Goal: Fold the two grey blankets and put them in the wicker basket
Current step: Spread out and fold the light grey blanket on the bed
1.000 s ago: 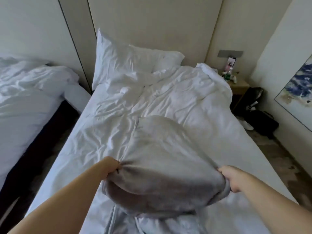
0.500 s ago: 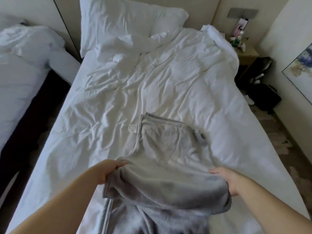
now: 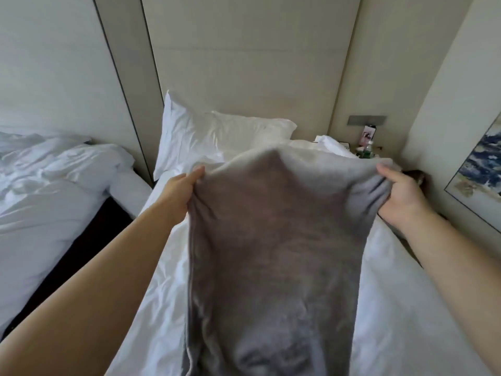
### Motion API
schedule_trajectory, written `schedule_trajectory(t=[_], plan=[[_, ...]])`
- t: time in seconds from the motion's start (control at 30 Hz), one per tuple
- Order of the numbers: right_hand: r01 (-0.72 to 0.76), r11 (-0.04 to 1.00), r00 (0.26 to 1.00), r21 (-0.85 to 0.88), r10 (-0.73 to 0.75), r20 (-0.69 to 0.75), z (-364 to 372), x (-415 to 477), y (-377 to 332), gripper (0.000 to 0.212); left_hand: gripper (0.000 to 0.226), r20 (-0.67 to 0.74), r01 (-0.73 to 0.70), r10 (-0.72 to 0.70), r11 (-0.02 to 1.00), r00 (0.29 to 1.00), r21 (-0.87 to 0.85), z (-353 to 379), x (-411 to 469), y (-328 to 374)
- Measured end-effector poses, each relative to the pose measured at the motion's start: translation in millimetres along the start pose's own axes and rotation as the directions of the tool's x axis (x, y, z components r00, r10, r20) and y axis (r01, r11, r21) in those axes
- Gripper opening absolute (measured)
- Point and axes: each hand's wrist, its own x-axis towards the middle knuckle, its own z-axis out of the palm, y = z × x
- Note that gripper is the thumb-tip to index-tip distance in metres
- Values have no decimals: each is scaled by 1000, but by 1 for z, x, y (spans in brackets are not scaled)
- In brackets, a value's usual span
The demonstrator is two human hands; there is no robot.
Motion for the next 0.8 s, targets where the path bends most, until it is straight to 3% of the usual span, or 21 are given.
schedule_trajectory(t=[0.1,0.17,0.23,0.3,0.37,0.43,0.47,0.5,0.53,0.6,0.67,0.8], plan=[[-134,990,983,-52,127,-129,-17,-8,57,14,24,-77,97,-88,988,993,118,0,-5,-48],[-288,948,949,-137,264,-172,-42,-24,119,12,28,-144,241,-217,955,965,175,-9,-17,-104],[-535,792,843,-294,478,-246,-76,-54,190,16,37,-219,427,-372,843,902,328,-25,-47,-167],[-744,495,658,-449,659,-363,-117,-100,252,19,45,-253,564,-532,575,808,593,-48,-87,-227],[-812,192,485,-551,747,-455,-155,-148,300,19,38,-215,530,-729,232,650,816,-75,-127,-274],[-811,30,370,-584,800,-473,-181,-183,329,14,21,-179,512,-924,20,337,859,-97,-157,-308],[-827,16,347,-563,801,-487,-190,-193,337,16,13,-169,532,-960,-26,223,846,-105,-166,-317],[-849,37,346,-527,792,-503,-198,-196,344,19,7,-169,562,-966,-30,196,827,-111,-169,-328],[-873,83,359,-480,775,-520,-204,-194,350,22,6,-161,595,-955,19,248,803,-116,-168,-338],[-906,220,400,-363,728,-557,-211,-179,360,26,7,-128,710,-903,229,411,666,-117,-156,-355],[-896,378,438,-231,678,-590,-212,-156,368,27,14,-138,784,-853,385,504,487,-106,-137,-364],[-817,576,473,-16,656,-588,-196,-103,369,38,39,-88,859,-868,462,489,220,-72,-87,-371]])
